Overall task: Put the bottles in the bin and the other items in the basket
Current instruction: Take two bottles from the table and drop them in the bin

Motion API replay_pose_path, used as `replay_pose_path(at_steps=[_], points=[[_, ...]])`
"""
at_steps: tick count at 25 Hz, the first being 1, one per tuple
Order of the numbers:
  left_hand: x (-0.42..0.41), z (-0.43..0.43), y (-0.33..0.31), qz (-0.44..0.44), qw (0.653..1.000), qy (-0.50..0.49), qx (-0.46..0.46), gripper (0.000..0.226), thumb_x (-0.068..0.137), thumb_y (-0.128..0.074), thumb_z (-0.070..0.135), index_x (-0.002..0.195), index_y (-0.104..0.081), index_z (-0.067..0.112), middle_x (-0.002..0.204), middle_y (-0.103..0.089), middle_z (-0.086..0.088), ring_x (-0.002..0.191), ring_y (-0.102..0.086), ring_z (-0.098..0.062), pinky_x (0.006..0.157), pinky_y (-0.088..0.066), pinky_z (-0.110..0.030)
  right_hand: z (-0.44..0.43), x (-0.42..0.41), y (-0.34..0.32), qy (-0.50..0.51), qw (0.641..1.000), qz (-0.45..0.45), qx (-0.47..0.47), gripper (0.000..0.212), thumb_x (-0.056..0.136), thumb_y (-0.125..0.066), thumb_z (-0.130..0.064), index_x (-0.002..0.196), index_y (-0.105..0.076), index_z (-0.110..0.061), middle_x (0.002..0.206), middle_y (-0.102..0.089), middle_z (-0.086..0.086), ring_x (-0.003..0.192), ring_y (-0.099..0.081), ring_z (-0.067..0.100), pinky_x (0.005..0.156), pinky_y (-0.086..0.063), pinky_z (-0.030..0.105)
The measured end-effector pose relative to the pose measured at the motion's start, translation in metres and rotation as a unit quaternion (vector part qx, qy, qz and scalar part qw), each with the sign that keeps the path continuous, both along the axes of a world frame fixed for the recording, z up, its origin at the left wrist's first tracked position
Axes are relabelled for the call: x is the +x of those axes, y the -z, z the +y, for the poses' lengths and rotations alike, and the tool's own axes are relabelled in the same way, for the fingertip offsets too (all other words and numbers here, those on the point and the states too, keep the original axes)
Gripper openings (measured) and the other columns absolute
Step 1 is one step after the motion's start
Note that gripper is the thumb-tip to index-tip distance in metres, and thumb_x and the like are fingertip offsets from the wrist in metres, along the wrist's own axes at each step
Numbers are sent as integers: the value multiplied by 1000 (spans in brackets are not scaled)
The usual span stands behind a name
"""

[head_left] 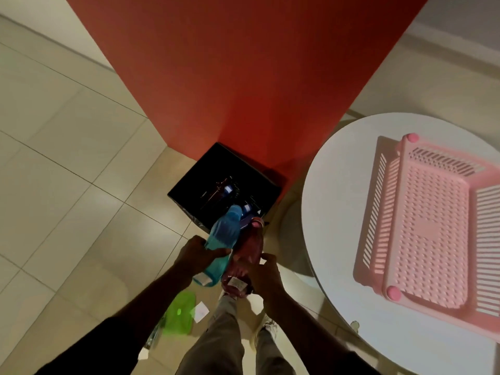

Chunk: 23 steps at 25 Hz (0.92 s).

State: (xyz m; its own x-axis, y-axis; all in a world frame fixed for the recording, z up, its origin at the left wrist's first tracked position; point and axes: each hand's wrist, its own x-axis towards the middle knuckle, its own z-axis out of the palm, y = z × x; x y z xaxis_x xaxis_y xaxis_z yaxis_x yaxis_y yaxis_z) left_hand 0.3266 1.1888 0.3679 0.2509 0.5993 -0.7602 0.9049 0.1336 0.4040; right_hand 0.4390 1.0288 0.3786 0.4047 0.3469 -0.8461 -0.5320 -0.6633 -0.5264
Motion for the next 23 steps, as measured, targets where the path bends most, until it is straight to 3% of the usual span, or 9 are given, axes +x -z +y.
replay_pose_path(at_steps=[4,6,8,10,13,14,17,20,23], points=[[35,55,34,-50,995,79,35,41,82,-86,43,112,-67,23,83,-67,15,62,-64,-1,54,-42,-10,49,24,26,4,1000,-8,-11,75,74,-92,-40,131,-48,-18,120,-70,8,100,-74,27,82,-65,44],[50,86,51,-76,993,86,23,34,81,-86,43,101,-67,24,79,-71,11,63,-70,-2,56,-49,-16,78,40,43,15,1000,-14,9,57,79,-90,-33,124,-60,-14,116,-75,10,94,-78,27,71,-66,36],[66,114,66,-72,992,100,39,36,77,-86,49,101,-67,29,83,-73,8,71,-72,-8,58,-50,-22,105,51,60,28,999,-31,30,46,83,-87,-27,122,-68,-11,112,-78,13,96,-78,31,80,-66,44],[77,139,83,-67,989,124,48,51,75,-86,58,108,-68,25,90,-74,6,84,-75,-16,60,-50,-22,129,54,73,35,998,-42,36,56,86,-84,-29,133,-61,-9,115,-77,10,103,-76,28,92,-62,47],[85,155,92,-34,976,183,116,91,77,-86,58,147,-51,12,149,-55,-16,142,-50,-39,103,-54,-44,137,45,78,-75,991,-107,34,70,91,-78,-35,147,-44,-9,120,-75,-6,112,-71,11,93,-57,27],[85,157,93,-31,974,175,138,93,79,-86,53,151,-46,9,154,-49,-20,146,-44,-41,110,-49,-50,134,40,78,-136,981,-134,18,78,91,-77,-39,152,-38,-9,133,-69,-3,124,-65,15,100,-53,29],[70,136,96,-32,973,181,139,56,87,-81,44,126,-64,8,119,-68,-11,114,-68,-33,86,-59,-43,107,20,84,-313,936,-155,-37,102,90,-71,-57,165,-15,-15,165,-36,11,150,-37,30,119,-38,46],[47,91,90,-13,943,292,158,66,93,-73,41,147,-50,10,147,-54,-12,134,-53,-29,105,-54,-42,62,9,78,-416,886,-193,-73,103,91,-63,-64,166,-9,-16,168,-29,8,151,-32,30,120,-36,45],[15,40,91,-20,879,456,137,91,99,-62,48,164,-14,8,174,-14,-14,160,-15,-31,128,-18,-40,18,6,71,-428,859,-259,-110,99,92,-58,-65,164,-14,-14,165,-34,7,148,-38,27,118,-35,39]])
